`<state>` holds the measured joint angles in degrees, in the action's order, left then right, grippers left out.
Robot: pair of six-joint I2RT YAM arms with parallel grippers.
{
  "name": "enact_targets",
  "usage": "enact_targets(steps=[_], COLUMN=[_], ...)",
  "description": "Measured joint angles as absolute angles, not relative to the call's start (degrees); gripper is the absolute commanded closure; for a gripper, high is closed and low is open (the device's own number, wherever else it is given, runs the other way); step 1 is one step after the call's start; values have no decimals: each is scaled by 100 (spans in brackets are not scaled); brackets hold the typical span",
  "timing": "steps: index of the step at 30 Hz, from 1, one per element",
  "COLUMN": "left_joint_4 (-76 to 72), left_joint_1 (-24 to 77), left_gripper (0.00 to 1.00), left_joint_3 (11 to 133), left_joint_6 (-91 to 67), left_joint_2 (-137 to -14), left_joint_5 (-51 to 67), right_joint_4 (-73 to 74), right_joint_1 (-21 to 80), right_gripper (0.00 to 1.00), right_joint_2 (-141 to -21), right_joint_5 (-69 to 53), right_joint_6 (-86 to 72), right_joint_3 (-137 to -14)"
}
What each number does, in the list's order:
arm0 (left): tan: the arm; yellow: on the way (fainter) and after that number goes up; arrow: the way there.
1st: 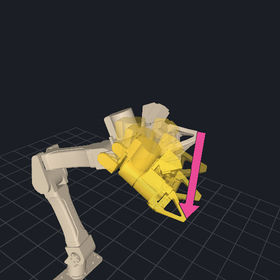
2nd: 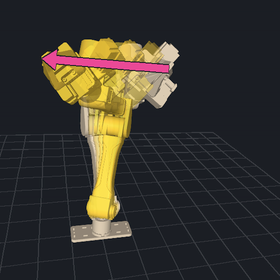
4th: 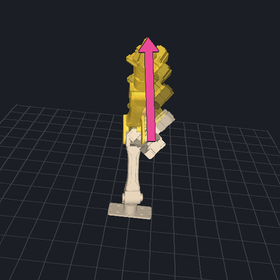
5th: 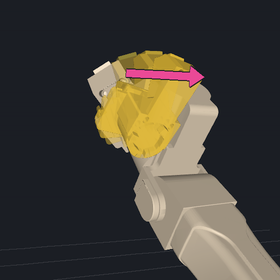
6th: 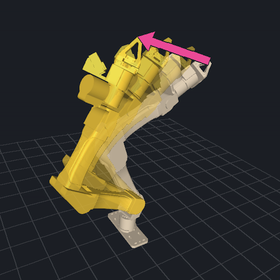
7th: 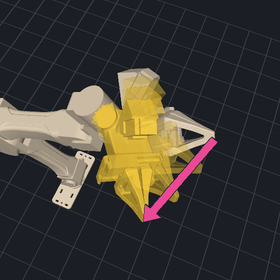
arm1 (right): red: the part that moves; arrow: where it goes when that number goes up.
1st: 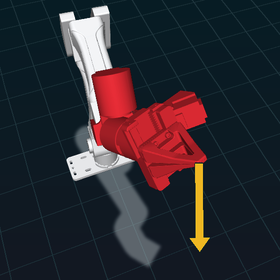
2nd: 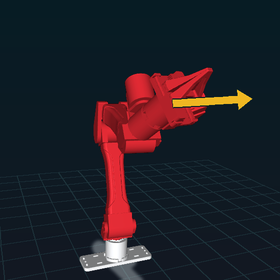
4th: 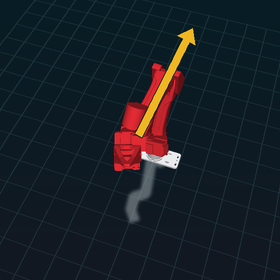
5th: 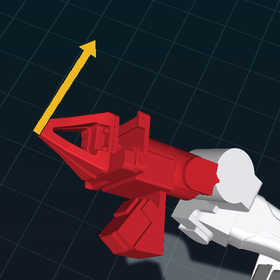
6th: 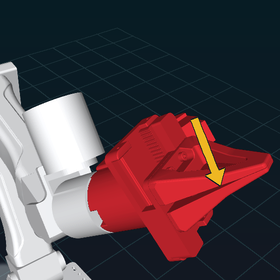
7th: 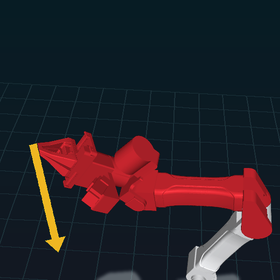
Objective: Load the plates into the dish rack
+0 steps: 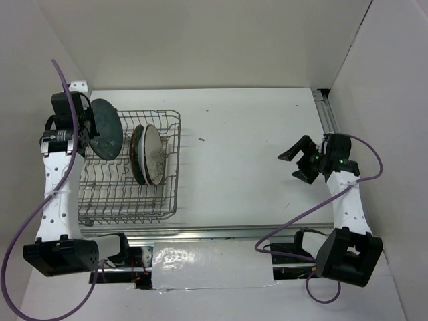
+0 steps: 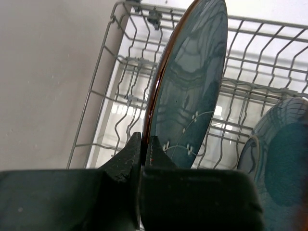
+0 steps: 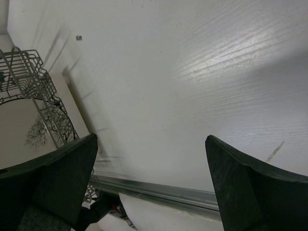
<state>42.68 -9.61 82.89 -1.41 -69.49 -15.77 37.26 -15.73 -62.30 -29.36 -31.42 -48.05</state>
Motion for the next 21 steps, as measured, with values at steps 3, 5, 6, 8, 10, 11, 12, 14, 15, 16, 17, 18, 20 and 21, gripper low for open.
enact_targets(steps=[3, 5, 6, 8, 10, 11, 12, 14, 15, 16, 17, 18, 20, 21], left_joint_4=[4154, 4115, 4099, 4049, 3999, 3997, 3999, 4007, 4010, 4032, 4045, 4066, 4084, 4075], left_joint_1=[-786, -648, -565, -425, -287, -231, -185, -117, -93, -80, -40, 1, 102, 156], left_gripper=[100, 100, 100, 100, 100, 100, 100, 100, 100, 100, 100, 100, 100, 100], left_joint_3=[8289, 8289, 8278, 8224, 8119, 8066, 8012, 7905, 7848, 7806, 7769, 7741, 7703, 7671], left_joint_6=[-23, 14, 30, 102, 150, 154, 154, 154, 154, 156, 156, 158, 156, 156], left_joint_2=[-6875, -6829, -6810, -6770, -6731, -6720, -6707, -6687, -6674, -6667, -6661, -6654, -6652, -6643], left_joint_5=[-1629, -1682, -1708, -1745, -1798, -1793, -1787, -1787, -1791, -1796, -1804, -1831, -1911, -1931], right_joint_4=[3726, 3726, 3728, 3728, 3728, 3728, 3728, 3728, 3728, 3728, 3728, 3728, 3728, 3728], right_joint_1=[-1551, -1538, -1529, -1514, -1511, -1511, -1511, -1505, -1498, -1494, -1487, -1485, -1474, -1461], right_gripper=[1, 0, 1, 1, 1, 1, 0, 1, 1, 0, 0, 0, 1, 0], right_joint_2=[-6230, -6230, -6230, -6230, -6228, -6230, -6228, -6230, -6230, -6230, -6230, -6230, -6230, -6230], right_joint_5=[-2939, -2936, -2936, -2936, -2936, -2936, -2936, -2936, -2936, -2936, -2934, -2936, -2934, -2934], right_joint_6=[-3142, -3142, -3142, -3142, -3142, -3142, -3142, -3142, -3142, -3142, -3142, -3142, -3142, -3142], right_joint_3=[-4805, -4805, -4805, -4805, -4805, -4805, -4805, -4805, -4805, -4805, -4805, -4805, -4807, -4810])
